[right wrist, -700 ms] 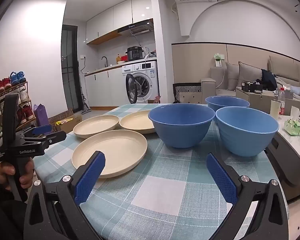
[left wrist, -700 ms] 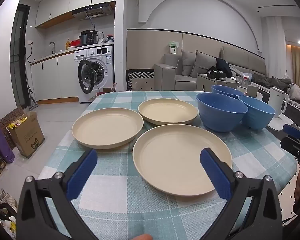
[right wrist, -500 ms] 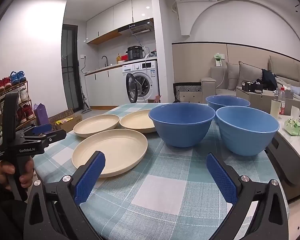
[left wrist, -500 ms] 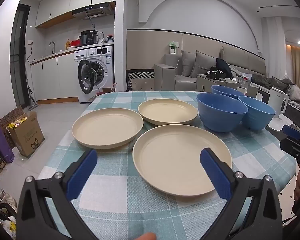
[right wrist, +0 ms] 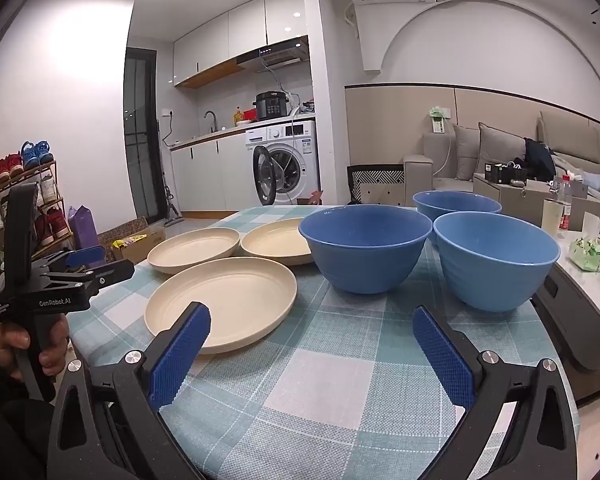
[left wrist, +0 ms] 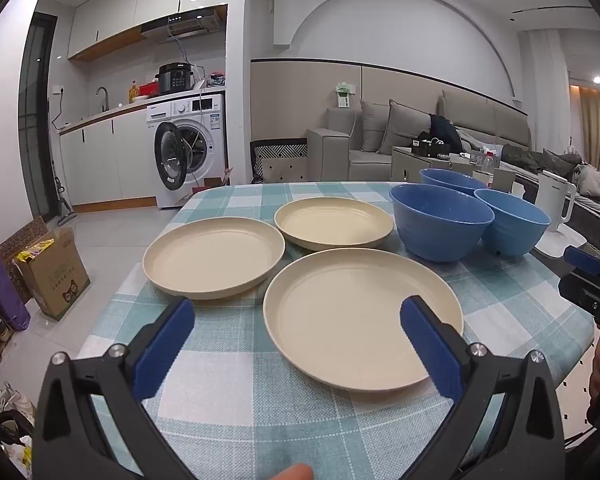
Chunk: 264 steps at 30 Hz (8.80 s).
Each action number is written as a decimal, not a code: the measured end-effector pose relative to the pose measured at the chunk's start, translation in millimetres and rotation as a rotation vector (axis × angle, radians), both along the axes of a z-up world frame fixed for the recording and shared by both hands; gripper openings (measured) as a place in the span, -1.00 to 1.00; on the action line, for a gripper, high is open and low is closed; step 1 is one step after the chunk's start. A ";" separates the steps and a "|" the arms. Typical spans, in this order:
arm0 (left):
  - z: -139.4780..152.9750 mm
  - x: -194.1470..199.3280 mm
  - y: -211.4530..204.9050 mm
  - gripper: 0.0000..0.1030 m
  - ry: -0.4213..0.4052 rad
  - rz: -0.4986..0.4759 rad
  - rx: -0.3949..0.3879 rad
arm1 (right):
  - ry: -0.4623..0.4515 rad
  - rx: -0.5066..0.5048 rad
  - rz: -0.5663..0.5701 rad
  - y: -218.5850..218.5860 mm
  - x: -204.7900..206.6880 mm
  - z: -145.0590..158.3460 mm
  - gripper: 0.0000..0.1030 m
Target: Organize plates and bowls
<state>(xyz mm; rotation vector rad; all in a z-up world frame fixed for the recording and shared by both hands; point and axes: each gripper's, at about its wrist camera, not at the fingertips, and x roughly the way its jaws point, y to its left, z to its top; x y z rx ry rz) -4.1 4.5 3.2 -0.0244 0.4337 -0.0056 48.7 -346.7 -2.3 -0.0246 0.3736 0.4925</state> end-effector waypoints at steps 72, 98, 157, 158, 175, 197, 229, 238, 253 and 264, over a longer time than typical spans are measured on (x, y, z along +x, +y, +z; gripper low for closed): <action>-6.4 2.9 0.8 1.00 0.007 0.019 -0.006 | 0.013 -0.019 -0.012 1.3 6.0 -1.8 0.99; 26.3 9.2 21.3 1.00 -0.017 0.036 -0.013 | 0.034 -0.031 0.012 -1.8 29.9 40.1 0.99; 90.3 203.3 61.4 1.00 0.099 0.051 -0.025 | 0.223 -0.122 0.126 80.3 235.4 167.9 0.99; 89.6 205.9 62.0 1.00 0.097 0.053 -0.024 | 0.230 -0.127 0.128 81.3 241.3 167.4 0.99; 63.7 262.7 60.7 1.00 0.228 0.016 -0.029 | 0.368 -0.207 0.165 113.5 328.7 132.5 0.99; 10.5 322.5 42.5 1.00 0.411 -0.029 0.018 | 0.579 -0.338 0.120 149.4 414.9 65.4 0.99; -30.0 352.9 8.5 0.84 0.527 -0.122 0.079 | 0.808 -0.547 0.116 179.3 457.7 -19.7 0.89; -36.9 349.8 1.3 0.67 0.573 -0.153 0.096 | 0.859 -0.579 0.137 183.2 459.1 -33.9 0.52; -38.0 342.9 1.2 0.39 0.603 -0.162 0.090 | 0.913 -0.587 0.161 186.1 459.7 -50.6 0.23; -37.2 338.6 2.8 0.18 0.615 -0.152 0.096 | 0.916 -0.570 0.174 190.8 458.9 -59.3 -0.03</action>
